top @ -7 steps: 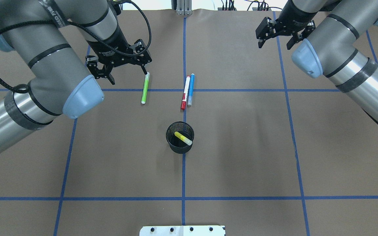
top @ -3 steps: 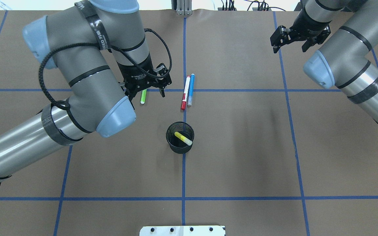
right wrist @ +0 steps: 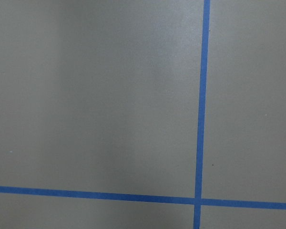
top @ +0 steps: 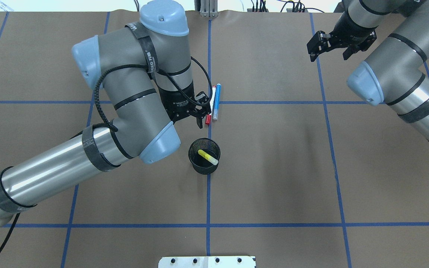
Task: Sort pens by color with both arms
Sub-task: 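Move the left gripper over the cup and lower it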
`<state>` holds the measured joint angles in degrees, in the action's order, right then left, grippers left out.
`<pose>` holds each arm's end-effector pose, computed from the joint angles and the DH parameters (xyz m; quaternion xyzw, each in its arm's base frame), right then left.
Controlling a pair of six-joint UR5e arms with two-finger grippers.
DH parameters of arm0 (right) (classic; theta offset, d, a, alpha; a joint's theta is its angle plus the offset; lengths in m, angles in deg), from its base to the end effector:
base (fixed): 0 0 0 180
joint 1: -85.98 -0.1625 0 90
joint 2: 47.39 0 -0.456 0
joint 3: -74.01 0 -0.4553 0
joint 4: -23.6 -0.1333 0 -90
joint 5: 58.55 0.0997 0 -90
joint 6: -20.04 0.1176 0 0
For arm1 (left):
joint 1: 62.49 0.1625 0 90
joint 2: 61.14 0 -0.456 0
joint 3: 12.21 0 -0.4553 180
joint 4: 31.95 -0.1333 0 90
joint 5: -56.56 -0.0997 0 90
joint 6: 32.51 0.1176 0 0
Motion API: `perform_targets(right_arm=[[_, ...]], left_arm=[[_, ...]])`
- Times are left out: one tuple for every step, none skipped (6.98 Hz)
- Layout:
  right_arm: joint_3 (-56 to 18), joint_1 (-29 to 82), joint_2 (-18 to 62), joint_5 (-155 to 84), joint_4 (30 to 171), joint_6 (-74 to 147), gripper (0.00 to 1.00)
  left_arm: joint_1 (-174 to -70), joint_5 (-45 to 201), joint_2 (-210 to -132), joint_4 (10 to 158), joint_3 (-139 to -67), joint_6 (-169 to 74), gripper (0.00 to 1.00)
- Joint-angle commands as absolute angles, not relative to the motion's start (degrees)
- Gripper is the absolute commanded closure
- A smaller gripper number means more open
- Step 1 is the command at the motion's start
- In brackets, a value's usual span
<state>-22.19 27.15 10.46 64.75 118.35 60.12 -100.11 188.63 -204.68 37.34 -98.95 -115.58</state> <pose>-0.3227 -0.6663 0.2928 0.0653 -0.3843 -0.0113 0.9208 0.5905 -0.5239 0.1100 -0.2309 0.3520 -0.1505 0.8945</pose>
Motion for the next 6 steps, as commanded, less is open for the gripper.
perform_targets(right_arm=[[-22.41,27.36,10.53,64.59,118.34,60.12,0.01],[-22.41,27.36,10.44,64.15,118.34,60.12,0.01],[-22.32,28.06,10.44,63.8,118.34,60.12,0.01],[-22.23,28.5,10.36,63.1,118.34,60.21,0.01],[-22.23,28.77,10.35,63.09,118.34,60.21,0.01],[-22.23,29.03,10.35,63.01,118.34,60.29,0.01]], left_arm=[[-98.09,188.92,-206.86,41.24,-93.88,-115.3,0.01],[-97.65,188.92,-208.0,42.92,-91.77,-115.3,0.02],[-96.95,188.92,-208.97,43.28,-89.84,-115.3,0.05],[-96.42,188.92,-208.98,43.29,-89.9,-115.3,0.09],[-96.24,189.01,-208.98,43.2,-89.9,-115.48,0.14],[-96.15,190.75,-208.98,43.11,-89.99,-115.74,0.17]])
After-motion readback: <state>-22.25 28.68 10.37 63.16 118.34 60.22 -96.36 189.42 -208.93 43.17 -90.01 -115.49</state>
